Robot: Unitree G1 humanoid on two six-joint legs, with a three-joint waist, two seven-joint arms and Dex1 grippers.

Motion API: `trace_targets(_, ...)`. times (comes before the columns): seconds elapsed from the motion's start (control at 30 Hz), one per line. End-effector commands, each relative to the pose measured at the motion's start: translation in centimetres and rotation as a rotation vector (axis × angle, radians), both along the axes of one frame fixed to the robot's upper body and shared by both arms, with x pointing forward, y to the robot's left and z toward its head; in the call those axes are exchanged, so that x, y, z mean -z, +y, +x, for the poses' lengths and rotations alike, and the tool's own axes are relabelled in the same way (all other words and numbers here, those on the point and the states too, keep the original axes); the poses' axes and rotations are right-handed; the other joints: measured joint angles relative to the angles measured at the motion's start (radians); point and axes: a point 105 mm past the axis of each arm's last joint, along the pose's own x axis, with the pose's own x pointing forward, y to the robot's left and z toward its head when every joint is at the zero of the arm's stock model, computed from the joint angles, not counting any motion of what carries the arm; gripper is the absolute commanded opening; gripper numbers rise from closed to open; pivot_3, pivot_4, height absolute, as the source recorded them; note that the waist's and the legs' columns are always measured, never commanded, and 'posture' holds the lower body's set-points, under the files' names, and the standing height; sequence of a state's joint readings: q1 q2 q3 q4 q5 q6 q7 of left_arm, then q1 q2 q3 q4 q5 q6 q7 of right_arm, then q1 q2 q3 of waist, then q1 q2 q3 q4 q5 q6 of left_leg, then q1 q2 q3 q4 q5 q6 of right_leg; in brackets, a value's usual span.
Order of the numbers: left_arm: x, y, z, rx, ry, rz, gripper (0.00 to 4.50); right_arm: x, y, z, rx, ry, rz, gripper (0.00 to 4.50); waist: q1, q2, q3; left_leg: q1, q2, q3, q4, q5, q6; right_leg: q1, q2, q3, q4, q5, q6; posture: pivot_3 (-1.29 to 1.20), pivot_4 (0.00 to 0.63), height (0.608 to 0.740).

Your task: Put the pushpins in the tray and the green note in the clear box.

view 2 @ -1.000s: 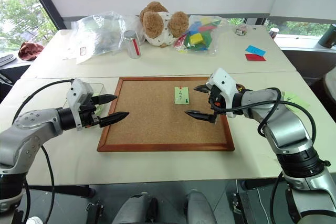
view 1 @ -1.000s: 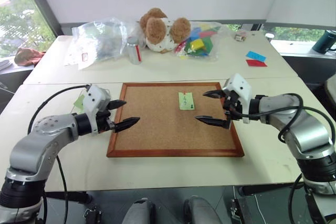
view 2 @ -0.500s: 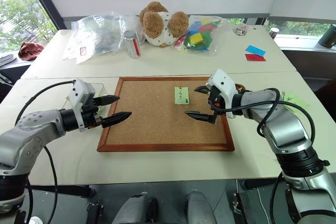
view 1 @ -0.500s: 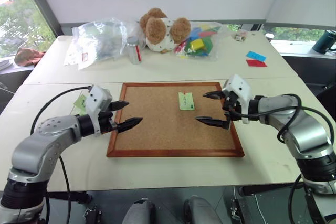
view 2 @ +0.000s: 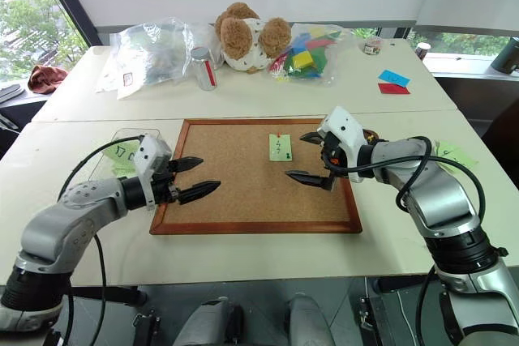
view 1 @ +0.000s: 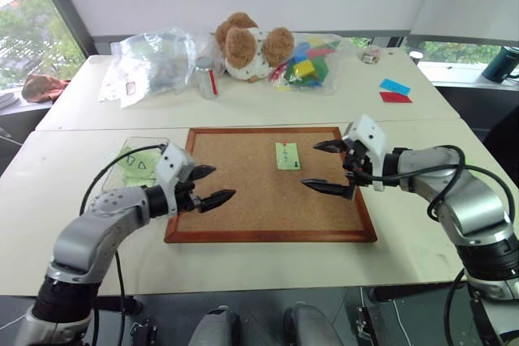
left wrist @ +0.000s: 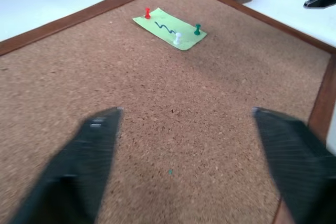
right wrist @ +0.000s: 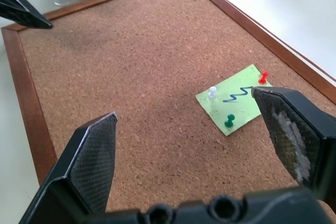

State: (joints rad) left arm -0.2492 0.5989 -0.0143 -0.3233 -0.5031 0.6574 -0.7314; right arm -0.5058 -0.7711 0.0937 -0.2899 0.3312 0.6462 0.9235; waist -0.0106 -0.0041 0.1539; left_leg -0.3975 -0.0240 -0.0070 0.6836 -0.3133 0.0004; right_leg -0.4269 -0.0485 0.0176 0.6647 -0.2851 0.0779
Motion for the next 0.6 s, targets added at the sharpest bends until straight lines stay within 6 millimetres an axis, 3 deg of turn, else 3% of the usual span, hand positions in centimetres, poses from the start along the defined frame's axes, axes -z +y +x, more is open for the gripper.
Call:
trace_targets(0.03,0.3,-1.1,0.4,0.008,-0.049,0.018,1.97,-1.2,0.9,0.3,-0.012,-0.047,0.024,4.50,0.000,0.000,0.000,0.000,0.000,0.000,0.000,0.000,0.000,0.000,0.000,0.000,0.000,0.000,0.000,0.00,0.150,0.740)
trace_targets(0.17,1.7,-2.2,1.1,0.000,-0.040,0.011,0.03,-0.4,1.3,1.6,0.040,-0.016,0.035,4.50,0.000,0.000,0.000,0.000,0.000,0.000,0.000,0.000,0.000,0.000,0.000,0.000,0.000,0.000,0.000,0.00,0.150,0.740)
trace_targets(0.37,4.7,-2.3,1.5,-0.040,-0.014,0.064,0.03,0.8,2.7,5.9,0.226,0.038,0.065,4.50,-0.006,0.000,0.000,0.001,0.000,0.000,0.000,0.002,-0.003,0.000,0.001,0.000,0.001,0.000,0.000,0.00,0.150,0.740)
trace_targets(0.6,6.2,-1.5,1.7,-0.082,0.002,0.079,0.03,1.7,4.1,10.2,0.348,0.084,0.110,4.50,-0.004,0.000,-0.001,0.002,0.000,0.000,0.000,0.004,-0.006,0.001,0.000,0.000,0.001,0.000,0.000,0.00,0.150,0.740)
